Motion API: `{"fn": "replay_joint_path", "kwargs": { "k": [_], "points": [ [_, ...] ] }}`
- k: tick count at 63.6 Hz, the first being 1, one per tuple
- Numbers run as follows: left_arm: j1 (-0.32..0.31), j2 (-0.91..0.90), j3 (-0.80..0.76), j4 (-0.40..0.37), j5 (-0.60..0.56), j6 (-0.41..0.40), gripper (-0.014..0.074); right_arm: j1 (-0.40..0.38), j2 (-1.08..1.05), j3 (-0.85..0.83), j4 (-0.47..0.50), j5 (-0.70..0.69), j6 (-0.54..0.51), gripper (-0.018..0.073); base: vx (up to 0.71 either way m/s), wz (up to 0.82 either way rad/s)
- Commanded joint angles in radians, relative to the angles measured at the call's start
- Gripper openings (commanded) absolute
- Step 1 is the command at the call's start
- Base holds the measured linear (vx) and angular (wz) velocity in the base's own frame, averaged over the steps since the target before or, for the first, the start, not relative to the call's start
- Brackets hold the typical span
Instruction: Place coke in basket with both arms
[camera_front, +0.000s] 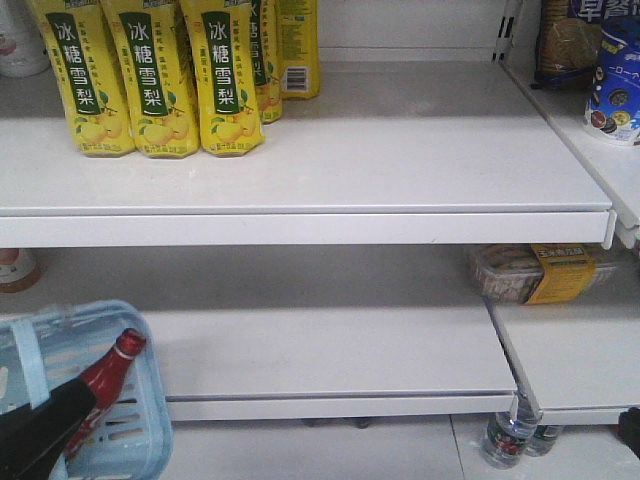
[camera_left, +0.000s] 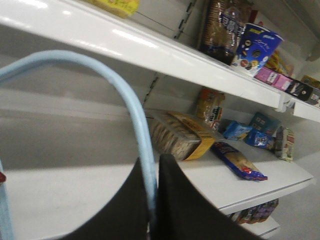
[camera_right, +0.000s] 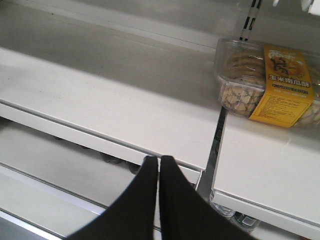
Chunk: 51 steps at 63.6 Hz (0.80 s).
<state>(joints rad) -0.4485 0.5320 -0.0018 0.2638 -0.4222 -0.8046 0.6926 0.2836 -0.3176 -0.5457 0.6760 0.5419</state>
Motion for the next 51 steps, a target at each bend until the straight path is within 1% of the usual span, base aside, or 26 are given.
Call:
{"fn": "replay_joint_path", "kwargs": {
  "k": [1, 7, 9, 12, 17, 18, 21, 25, 29, 37, 46, 51],
  "points": [
    [-0.004, -0.064, 0.012, -0.070, -0.046, 0.089, -0.0006, -0.001, 0.009, -0.026, -0.037, -0.061, -0.006, -0.0005, 0.00, 0.00],
    [-0.004, -0.105, 0.036, -0.121, 0.055, 0.131, -0.0006, -0.001, 0.009, -0.026, -0.037, -0.061, -0.006, -0.0005, 0.00, 0.00],
    [-0.004, -0.113, 0.034, -0.135, 0.093, 0.156, -0.0006, -0.001, 0.009, -0.026, -0.037, -0.061, -0.006, -0.0005, 0.00, 0.00],
    [-0.004, -0.124, 0.034, -0.178, 0.150, 0.198, -0.0006, -0.001, 0.009, -0.026, -0.037, -0.062, -0.006, -0.0005, 0.00, 0.00],
    [-0.004, -0.133, 0.034, -0.252, 0.215, 0.313, -0.0006, -0.001, 0.009, -0.026, -0.037, -0.062, -0.006, -0.0005, 0.00, 0.00],
    [-0.004, -0.133, 0.034, -0.271, 0.230, 0.346, -0.0006, -0.001, 0.009, -0.026, -0.037, -0.062, -0.006, -0.0005, 0.00, 0.00],
    [-0.004, -0.133, 0.034, -0.306, 0.258, 0.415, -0.0006, -0.001, 0.009, -0.026, -0.037, -0.062, -0.006, -0.0005, 0.00, 0.00],
    [-0.004, -0.133, 0.034, -0.318, 0.272, 0.489, -0.0006, -0.001, 0.009, -0.026, -0.037, -0.062, -0.006, -0.0005, 0.00, 0.00],
    [-0.004, -0.133, 0.034, -0.313, 0.277, 0.535, -0.0006, -0.001, 0.009, -0.026, -0.037, -0.062, -0.008, -0.0005, 0.00, 0.00],
    [-0.004, -0.166, 0.035, -0.310, 0.279, 0.579, -0.0006, -0.001, 0.009, -0.026, -0.037, -0.062, -0.008, -0.0005, 0.00, 0.00],
    [-0.004, -0.259, 0.036, -0.310, 0.286, 0.580, -0.0006, -0.001, 0.009, -0.026, -0.037, -0.062, -0.008, -0.0005, 0.00, 0.00],
    [-0.004, -0.334, 0.038, -0.310, 0.314, 0.592, -0.0006, -0.001, 0.009, -0.026, -0.037, -0.062, -0.008, -0.0005, 0.00, 0.00]
  ]
}}
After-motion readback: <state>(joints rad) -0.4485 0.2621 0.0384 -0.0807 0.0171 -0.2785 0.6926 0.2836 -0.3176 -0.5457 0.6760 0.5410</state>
